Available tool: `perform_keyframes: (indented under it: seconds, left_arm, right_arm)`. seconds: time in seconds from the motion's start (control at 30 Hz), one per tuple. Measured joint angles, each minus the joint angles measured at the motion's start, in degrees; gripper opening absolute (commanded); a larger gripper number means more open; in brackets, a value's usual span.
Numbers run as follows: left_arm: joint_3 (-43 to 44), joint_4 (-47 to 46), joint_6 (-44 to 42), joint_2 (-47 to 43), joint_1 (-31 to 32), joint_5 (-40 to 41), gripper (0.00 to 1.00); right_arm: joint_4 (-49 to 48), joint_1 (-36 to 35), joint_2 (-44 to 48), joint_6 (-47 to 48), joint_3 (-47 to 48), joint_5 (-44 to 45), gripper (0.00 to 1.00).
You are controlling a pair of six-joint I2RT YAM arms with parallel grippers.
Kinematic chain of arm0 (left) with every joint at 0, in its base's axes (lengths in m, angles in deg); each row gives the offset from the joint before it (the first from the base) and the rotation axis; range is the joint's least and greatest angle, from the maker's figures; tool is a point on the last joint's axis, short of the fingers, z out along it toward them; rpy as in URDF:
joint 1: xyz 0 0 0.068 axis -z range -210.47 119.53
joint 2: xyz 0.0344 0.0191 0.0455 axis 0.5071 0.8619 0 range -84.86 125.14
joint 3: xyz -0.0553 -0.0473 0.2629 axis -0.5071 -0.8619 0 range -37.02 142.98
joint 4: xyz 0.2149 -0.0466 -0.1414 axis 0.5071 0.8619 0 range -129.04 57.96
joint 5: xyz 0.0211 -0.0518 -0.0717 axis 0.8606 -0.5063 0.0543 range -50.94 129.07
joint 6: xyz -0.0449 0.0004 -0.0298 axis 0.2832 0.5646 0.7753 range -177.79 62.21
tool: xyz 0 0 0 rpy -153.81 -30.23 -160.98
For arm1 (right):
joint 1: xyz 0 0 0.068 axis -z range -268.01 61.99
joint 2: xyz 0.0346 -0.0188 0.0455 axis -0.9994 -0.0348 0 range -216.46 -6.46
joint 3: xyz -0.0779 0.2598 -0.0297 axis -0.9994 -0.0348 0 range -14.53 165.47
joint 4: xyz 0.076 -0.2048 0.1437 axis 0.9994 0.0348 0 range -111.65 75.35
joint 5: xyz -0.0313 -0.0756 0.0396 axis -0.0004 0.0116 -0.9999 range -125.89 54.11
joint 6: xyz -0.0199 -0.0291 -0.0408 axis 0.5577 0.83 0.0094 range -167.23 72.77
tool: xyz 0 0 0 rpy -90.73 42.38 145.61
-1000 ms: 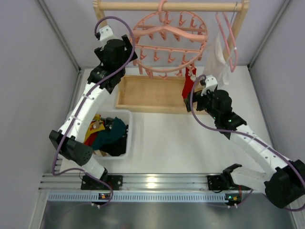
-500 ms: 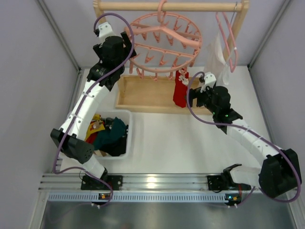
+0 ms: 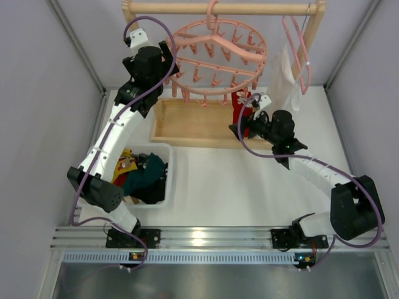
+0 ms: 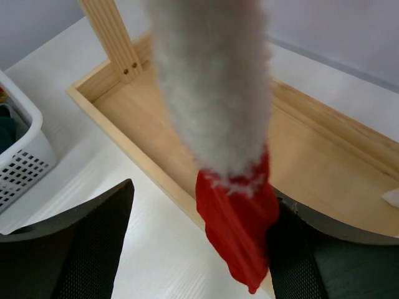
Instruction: Remove the socks clipped to the hanger
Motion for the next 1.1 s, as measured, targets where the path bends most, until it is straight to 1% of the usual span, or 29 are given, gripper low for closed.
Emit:
perform_keyframes:
  seconds: [0.03,0.1,0.2,0.33,0.37,0.53,0.57,0.6,0.63,0.73,0.77,0.9,1.1]
  left_arm:
    - [0.0,0.0,0.0,0.0,0.0,0.0,0.98]
    - [0.0,0.0,-0.1,0.0,0.0,0.0,0.98]
    - [0.0,0.0,-0.2,0.0,0.0,-0.1,0.98]
    - [0.0,0.0,-0.3,0.0,-0.1,-0.4,0.98]
    - [0.0,0.0,-0.3,0.0,-0.1,-0.6,0.98]
    - [0.0,0.0,-0.2,0.0,-0.1,-1.4,0.98]
    - [0.0,0.0,-0.2,0.0,-0.1,-1.6,0.98]
    - [0.0,0.0,-0.2,0.0,-0.1,-1.8,0.98]
    - [0.0,0.0,-0.2,0.0,-0.1,-1.9,0.98]
    - [0.0,0.0,-0.2,0.0,-0.1,-2.1,0.98]
    - [0.0,0.0,-0.2,0.0,-0.1,-2.2,0.98]
    - [0.0,0.1,-0.2,-0.3,-0.1,-2.8,0.98]
    - [0.0,0.3,-0.2,-4.4,-0.1,-4.1,0.98]
  right_arm:
    - [-1.0,0.0,-0.9,-0.4,0.0,-0.9,0.73]
    - [-3.0,0.0,-2.8,-0.9,0.0,-2.2,0.68]
    - [-4.7,0.0,-5.0,-1.5,0.0,-3.2,0.57]
    - [-6.7,0.0,-6.0,-2.6,0.0,-4.1,0.46]
    - [-7.8,0.0,-6.1,-3.0,0.0,-4.3,0.40]
    - [-13.2,0.0,-7.3,-4.8,-0.1,-5.5,0.35]
    - [-14.0,0.0,-7.7,-5.1,-0.1,-5.7,0.28]
    - [-14.6,-0.1,-8.2,-5.3,-0.1,-5.9,0.23]
    - [-14.9,-0.1,-8.6,-5.7,-0.1,-6.1,0.15]
    - [-16.0,-0.2,-9.0,-6.7,-0.7,-6.1,0.07]
    - [-16.8,-0.5,-9.0,-7.0,-1.2,-5.9,0.02]
    - [-17.8,-2.0,-7.4,-7.4,-3.8,-3.6,0.00]
    - [-16.3,-9.2,-2.2,-5.2,-4.8,5.0,0.00]
